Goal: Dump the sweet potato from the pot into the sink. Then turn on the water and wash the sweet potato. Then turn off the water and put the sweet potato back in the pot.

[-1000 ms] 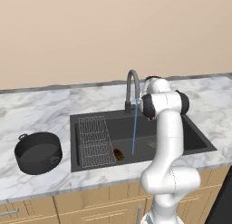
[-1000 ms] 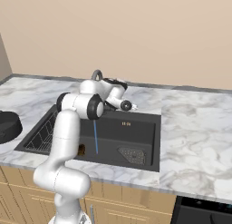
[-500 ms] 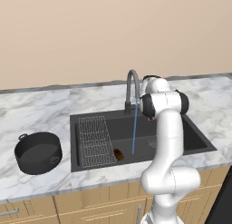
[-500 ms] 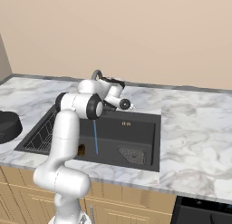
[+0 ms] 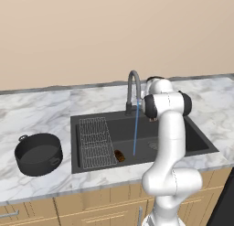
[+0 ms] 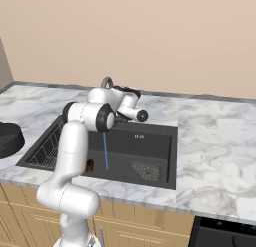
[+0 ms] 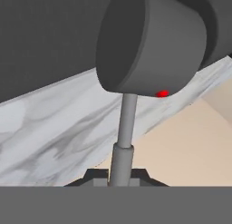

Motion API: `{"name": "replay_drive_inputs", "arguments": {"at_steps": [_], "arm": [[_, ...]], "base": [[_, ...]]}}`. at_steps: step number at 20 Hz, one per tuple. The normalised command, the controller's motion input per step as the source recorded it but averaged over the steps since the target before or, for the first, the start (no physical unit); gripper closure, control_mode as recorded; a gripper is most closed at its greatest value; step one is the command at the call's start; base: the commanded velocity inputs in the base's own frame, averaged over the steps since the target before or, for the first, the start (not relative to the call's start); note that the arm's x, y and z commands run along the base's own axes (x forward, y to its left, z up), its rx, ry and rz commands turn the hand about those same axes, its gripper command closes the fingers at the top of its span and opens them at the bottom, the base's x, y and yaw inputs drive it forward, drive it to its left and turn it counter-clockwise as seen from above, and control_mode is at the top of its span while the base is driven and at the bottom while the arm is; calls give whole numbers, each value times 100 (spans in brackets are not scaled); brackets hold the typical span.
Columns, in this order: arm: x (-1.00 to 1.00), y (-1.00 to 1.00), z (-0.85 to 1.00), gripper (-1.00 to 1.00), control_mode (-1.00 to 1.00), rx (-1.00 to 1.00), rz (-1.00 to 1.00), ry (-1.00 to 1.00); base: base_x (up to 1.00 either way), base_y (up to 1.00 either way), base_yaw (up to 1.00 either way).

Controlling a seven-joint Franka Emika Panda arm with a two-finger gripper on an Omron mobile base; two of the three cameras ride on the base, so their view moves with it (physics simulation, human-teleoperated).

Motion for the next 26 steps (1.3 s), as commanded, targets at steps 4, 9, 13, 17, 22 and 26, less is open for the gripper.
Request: {"name": "replay_drive_inputs", "arguments": {"at_steps": [4,9,13,17,22,26], "arm": [[0,1,0,100,-100,11,10,0],[0,21,4,100,-100,9,13,0],[0,43,9,100,-100,7,12,0],[0,49,8,100,-100,7,10,0],[0,58,10,100,-100,6,8,0],[0,60,13,100,-100,5,7,0]], "base": [[0,0,0],[0,0,0],[0,0,0],[0,0,0],[0,0,0],[0,0,0]]}}
